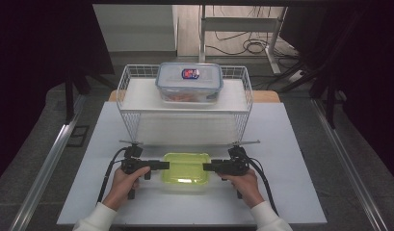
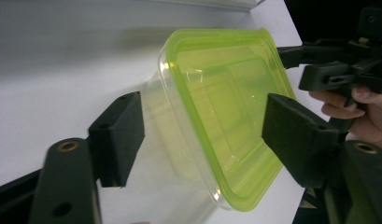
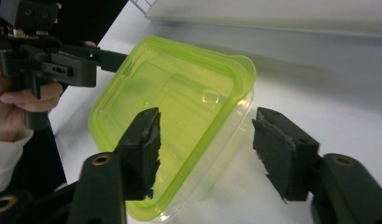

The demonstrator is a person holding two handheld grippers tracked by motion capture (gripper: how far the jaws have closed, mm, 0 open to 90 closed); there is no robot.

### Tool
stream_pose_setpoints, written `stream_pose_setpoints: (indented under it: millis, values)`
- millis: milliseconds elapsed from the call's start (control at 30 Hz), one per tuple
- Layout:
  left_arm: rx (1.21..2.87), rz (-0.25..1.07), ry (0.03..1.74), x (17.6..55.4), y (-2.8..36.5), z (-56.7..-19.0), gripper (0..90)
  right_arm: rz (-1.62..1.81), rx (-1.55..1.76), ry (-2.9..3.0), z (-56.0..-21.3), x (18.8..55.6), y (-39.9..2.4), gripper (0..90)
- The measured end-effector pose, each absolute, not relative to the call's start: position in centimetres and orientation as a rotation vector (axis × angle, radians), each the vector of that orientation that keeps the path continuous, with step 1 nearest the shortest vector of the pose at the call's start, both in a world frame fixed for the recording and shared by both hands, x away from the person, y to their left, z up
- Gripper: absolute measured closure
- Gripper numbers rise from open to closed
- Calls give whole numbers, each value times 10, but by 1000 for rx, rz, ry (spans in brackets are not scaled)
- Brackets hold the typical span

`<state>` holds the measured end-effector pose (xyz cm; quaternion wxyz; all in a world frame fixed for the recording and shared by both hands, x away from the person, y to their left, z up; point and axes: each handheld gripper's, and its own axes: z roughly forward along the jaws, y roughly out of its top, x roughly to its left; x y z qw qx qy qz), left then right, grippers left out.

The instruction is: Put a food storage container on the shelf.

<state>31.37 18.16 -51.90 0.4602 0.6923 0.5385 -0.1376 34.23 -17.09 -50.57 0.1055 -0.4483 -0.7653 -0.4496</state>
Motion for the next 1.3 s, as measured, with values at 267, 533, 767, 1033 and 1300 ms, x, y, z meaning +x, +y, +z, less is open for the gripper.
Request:
stream_pose_setpoints:
  millis: [267,533,767,1033,1300]
  values:
    - [1716,-408,1282,313,178,-523,468,-1293,-1312,-2225,-516,342,-167,594]
    - [1691,-362,1298,305,179,-524,705,-1308,-1368,-2139,-519,339,-173,709]
    - [1709,-312,1286,299,181,-522,754,-1337,-1360,-2078,-515,335,-175,763]
    - [1724,-270,1230,292,181,-516,787,-1368,-1313,-2090,-508,329,-180,807]
    - [1719,-262,1176,286,181,-506,786,-1417,-1266,-2130,-498,324,-184,807]
